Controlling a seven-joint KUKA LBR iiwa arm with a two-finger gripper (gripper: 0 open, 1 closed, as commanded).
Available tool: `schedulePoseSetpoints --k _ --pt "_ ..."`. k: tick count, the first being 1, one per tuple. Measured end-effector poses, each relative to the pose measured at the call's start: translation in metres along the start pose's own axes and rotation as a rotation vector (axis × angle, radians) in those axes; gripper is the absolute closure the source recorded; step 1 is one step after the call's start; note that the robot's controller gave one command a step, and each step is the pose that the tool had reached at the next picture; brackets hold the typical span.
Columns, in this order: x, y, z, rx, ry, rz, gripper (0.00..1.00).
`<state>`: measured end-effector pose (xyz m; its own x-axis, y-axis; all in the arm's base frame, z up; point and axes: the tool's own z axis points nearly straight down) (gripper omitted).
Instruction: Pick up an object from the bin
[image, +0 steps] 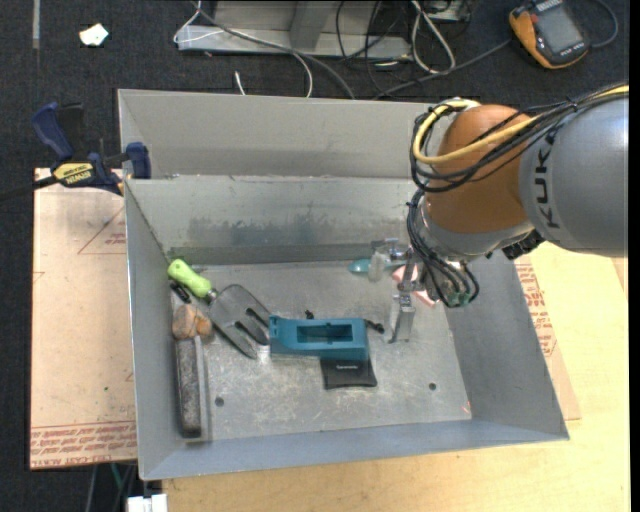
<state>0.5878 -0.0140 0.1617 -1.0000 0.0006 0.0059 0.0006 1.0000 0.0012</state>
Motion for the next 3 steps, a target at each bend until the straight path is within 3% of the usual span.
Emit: schedulePoseSetpoints --k 1,2,3 --pt "-0.001 0.0 -0.005 0.0 -0.008 0.0 0.0" --pt "0.026 0.067 0.083 0.0 -0.008 -0.064 0.0" --pt "0.029 0.079 0.064 0.0 -0.013 -0.064 0.0"
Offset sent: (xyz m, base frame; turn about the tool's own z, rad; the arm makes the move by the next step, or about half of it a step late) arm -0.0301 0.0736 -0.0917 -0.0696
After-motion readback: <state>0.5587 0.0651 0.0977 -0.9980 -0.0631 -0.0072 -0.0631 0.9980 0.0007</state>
